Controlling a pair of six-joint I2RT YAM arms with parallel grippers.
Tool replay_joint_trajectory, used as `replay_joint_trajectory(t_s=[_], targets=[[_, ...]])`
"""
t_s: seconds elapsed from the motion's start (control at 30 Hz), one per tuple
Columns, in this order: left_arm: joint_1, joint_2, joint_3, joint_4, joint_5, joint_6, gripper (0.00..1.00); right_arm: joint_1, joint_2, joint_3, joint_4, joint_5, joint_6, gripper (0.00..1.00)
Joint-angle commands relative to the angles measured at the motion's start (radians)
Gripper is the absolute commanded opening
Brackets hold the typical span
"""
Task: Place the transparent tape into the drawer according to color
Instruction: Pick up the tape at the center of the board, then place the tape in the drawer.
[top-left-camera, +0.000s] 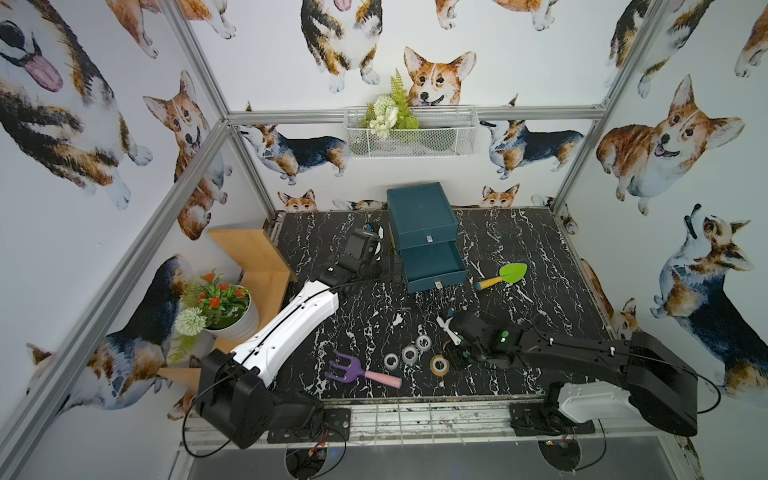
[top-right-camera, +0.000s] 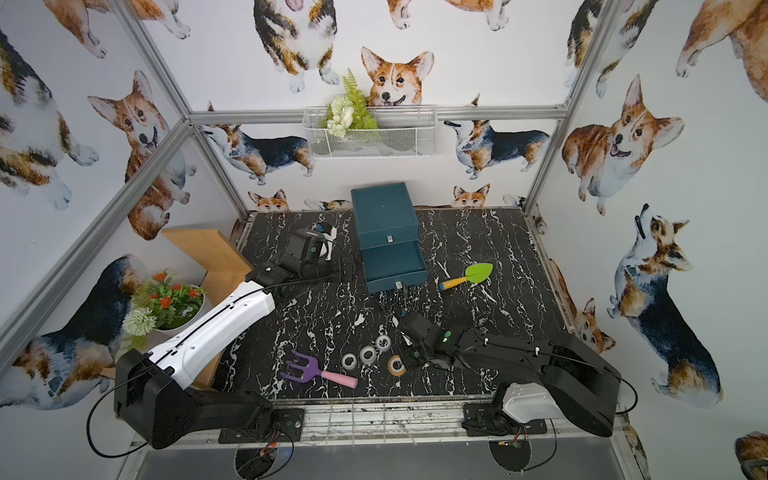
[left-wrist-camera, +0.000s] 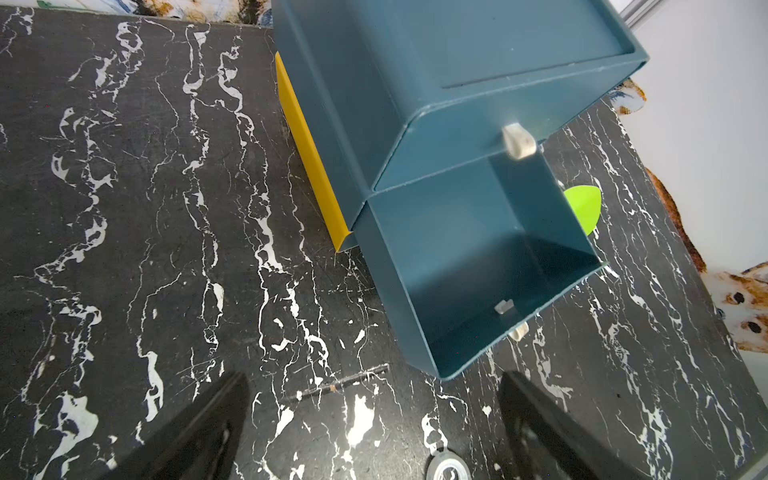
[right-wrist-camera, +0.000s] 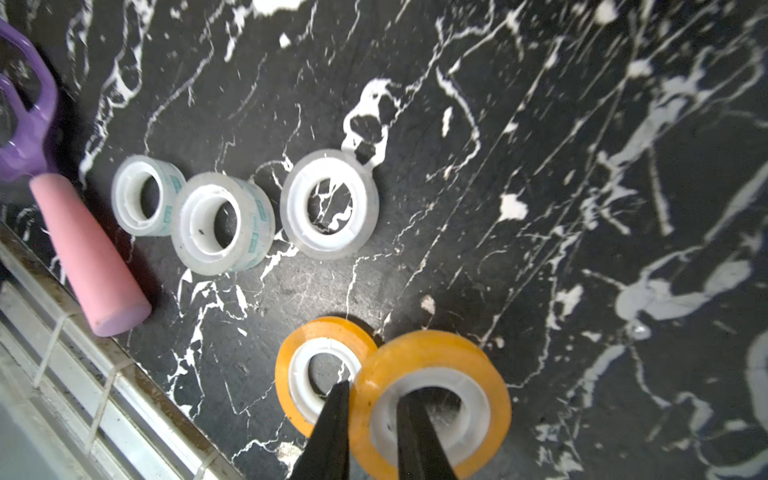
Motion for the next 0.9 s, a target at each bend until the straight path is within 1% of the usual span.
replay_joint_trajectory(t_s=[0.0, 0.07, 0.17, 0.23, 0.4, 0.53, 0.67, 0.87], targets=[[0.001, -0.002, 0.006, 0.000, -0.003, 0.012, 0.99, -0.031, -0.054, 0.045, 0.015, -0.022, -0.025, 0.11], [0.000, -0.002, 0.011, -0.004, -0.006, 0.012, 0.99, -0.062, -0.064, 0.121, 0.010, -0.007, -0.058, 0.11], [0.001, -0.005, 0.018, -0.010, -0.021, 0.013, 0.99, -0.117, -0.032, 0.263, 0.019, 0.017, -0.115, 0.10], [0.001, -0.014, 0.014, -0.010, -0.033, 0.016, 0.99, -0.147, 0.017, 0.355, 0.046, 0.035, -0.152, 0.09], [0.003, -0.034, 0.015, -0.027, -0.051, 0.016, 0.99, -0.177, 0.169, 0.543, 0.085, 0.113, -0.214, 0.09], [0.003, -0.055, 0.003, -0.032, -0.054, 0.013, 0.99, -0.222, 0.260, 0.589, 0.100, 0.152, -0.215, 0.08], [0.003, -0.073, -0.023, -0.030, -0.047, 0.009, 0.99, -0.228, 0.316, 0.596, 0.100, 0.185, -0.220, 0.08], [0.001, -0.074, -0.042, -0.020, -0.015, 0.006, 0.99, -0.240, 0.371, 0.595, 0.131, 0.209, -0.213, 0.14]])
